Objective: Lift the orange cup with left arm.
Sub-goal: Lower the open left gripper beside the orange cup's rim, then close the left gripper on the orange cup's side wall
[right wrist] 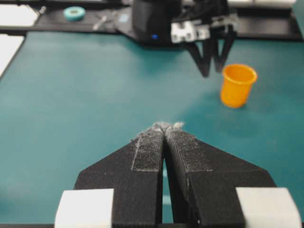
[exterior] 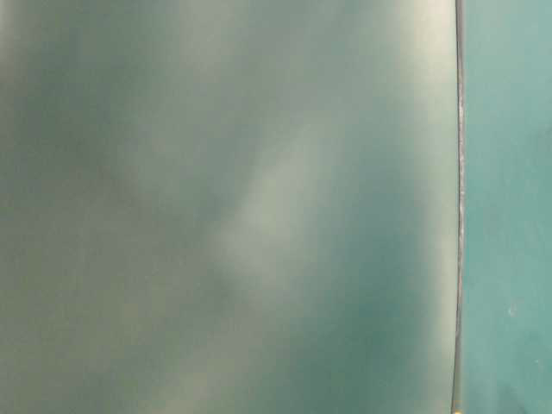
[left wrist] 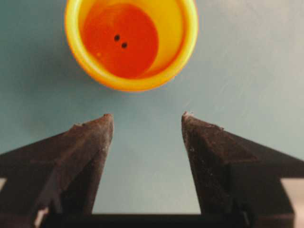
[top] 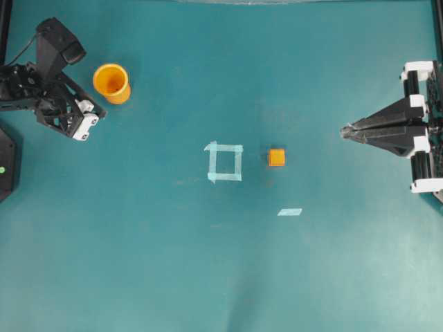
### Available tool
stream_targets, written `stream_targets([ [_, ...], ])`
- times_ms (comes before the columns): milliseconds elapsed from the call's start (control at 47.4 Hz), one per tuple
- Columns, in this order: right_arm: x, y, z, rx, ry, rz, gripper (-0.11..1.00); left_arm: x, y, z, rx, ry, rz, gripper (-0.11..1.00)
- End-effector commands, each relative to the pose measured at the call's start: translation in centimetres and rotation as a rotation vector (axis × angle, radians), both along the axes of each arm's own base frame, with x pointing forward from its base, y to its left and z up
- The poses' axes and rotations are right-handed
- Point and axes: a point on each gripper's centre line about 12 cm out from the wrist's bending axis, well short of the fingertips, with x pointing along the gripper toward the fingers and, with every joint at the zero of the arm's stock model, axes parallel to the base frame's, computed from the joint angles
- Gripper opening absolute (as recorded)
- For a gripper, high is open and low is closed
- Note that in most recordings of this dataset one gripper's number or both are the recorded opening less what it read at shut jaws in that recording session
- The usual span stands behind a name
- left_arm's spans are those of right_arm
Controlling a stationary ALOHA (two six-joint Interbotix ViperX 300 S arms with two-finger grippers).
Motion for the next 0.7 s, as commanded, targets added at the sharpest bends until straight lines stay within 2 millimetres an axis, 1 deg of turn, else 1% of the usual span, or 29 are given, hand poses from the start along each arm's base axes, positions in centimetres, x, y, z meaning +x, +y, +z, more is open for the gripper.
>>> stream_targets([
  [0,0.3,0.0,1.0,0.001,-0.025,-0.002,0.0,0.6,0.4,0.9,0.016,-0.033,0.002,0.57],
  [148,0.3,0.0,1.0,0.003,-0.025,-0.002,0.0,0.5,0.3,0.7,0.02,-0.021,-0.012,0.58],
  [358,0.3,0.0,1.0,0.001,-0.025,-0.002,0.0,0.3,-0.5,0.5,0.009,0.012,-0.042,0.63],
  [464,0.3,0.0,1.0,0.001,-0.025,-0.002,0.0,0.2,-0.7,0.4,0.004,0.025,-0.049,0.63],
  [569,0.3,0.0,1.0,0.003,-0.025,-0.002,0.0,-0.1,-1.0,0.3,-0.003,0.041,-0.058,0.69],
  [675,0.3,0.0,1.0,0.003,-0.025,-0.002,0.0,-0.2,-1.1,0.5,0.001,0.042,-0.064,0.77],
])
